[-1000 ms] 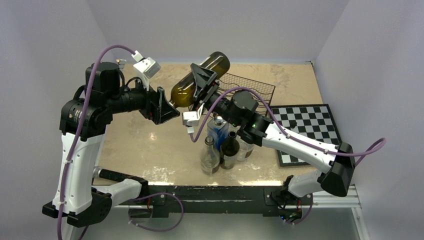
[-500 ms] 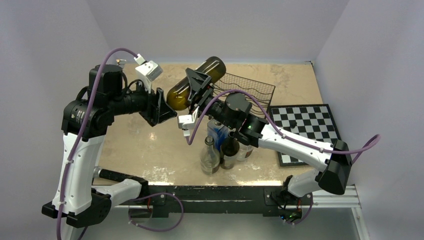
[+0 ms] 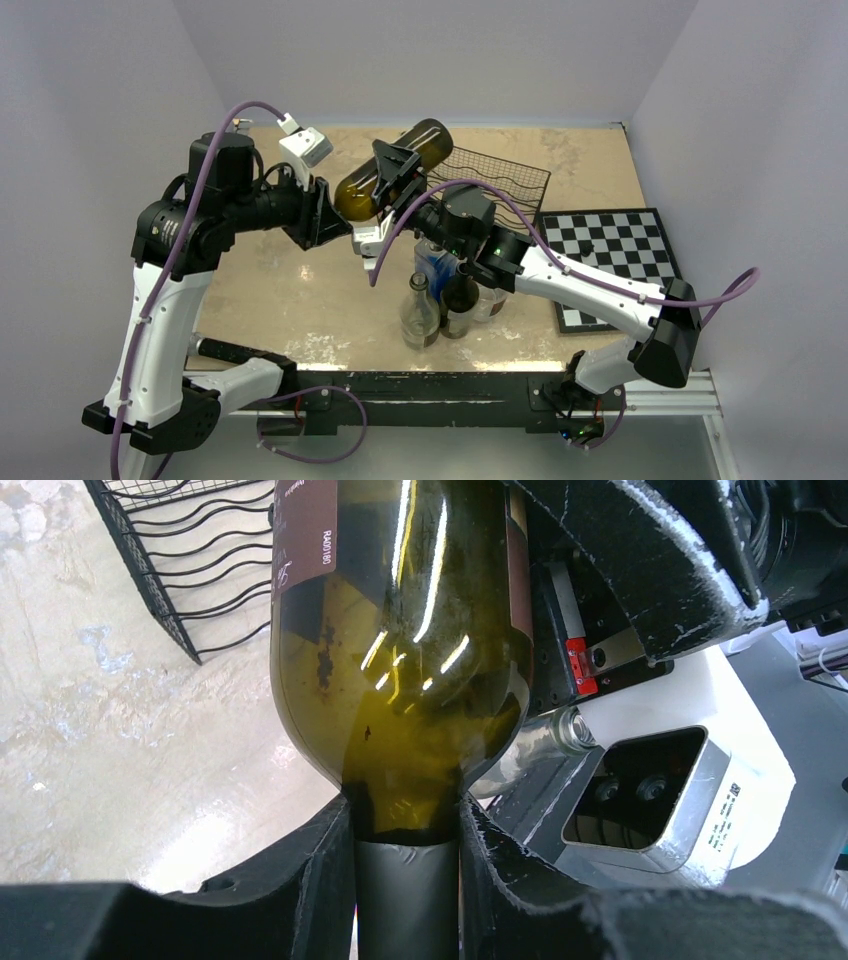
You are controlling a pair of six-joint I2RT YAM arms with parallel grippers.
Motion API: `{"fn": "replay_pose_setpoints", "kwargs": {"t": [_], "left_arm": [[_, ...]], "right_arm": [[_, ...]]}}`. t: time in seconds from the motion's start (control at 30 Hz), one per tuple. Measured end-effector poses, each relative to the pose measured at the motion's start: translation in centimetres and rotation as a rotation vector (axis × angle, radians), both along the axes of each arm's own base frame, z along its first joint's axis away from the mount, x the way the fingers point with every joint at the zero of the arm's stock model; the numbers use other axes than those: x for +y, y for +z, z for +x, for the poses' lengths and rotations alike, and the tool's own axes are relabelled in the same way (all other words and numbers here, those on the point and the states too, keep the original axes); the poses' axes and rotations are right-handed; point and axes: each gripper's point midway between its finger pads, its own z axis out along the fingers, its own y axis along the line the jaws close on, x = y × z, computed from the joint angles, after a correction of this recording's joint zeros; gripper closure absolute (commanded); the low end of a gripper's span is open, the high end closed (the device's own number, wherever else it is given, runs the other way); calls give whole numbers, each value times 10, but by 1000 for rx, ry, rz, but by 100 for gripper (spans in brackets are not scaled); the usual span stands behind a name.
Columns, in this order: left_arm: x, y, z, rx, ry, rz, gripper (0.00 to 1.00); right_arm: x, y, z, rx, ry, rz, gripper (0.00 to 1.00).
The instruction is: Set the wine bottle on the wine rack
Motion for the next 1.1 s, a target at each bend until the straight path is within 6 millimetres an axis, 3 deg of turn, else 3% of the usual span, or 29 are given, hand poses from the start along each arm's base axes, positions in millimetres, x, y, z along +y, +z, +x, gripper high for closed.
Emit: {"fn": "replay_pose_setpoints", "kwargs": {"t": [0.03, 0.37, 0.4, 0.43, 0.5, 0.57, 0.63, 0.73, 0.87, 0.9, 1.07, 1.1], "left_arm": [[0, 0, 0, -1, 0, 1, 100], [1, -2, 4, -7, 14, 18, 100], [0, -2, 4, -8, 13, 19, 96], [0, -2, 4, -8, 13, 20, 79], [0, -2, 4, -9, 13, 21, 59], [0, -3, 5, -10, 11, 25, 51], [1, -4, 6, -23, 11, 40, 49], [2, -3, 10, -50, 11, 56, 57], [2, -3, 12, -69, 7, 70, 96], [2, -4, 11, -73, 0, 75, 100], [2, -5, 14, -74, 9, 84, 100], [2, -5, 14, -75, 12, 86, 100]], "right_arm": [[0, 0, 0, 3, -2, 0, 100], [-3, -4, 2, 31, -19, -11, 100], [-3, -4, 2, 31, -19, -10, 100], [-3, -4, 2, 31, -19, -11, 100], [-3, -4, 3, 32, -22, -10, 100], [-3, -5, 3, 35, -24, -12, 100], [-4, -6, 4, 46, -30, -15, 100], [-4, -6, 6, 63, -40, -21, 100], [-5, -9, 8, 81, -55, -28, 100], [-6, -10, 8, 86, -56, -29, 100], [-7, -10, 9, 89, -68, -29, 100], [-7, -11, 10, 89, -70, -30, 94]]}}
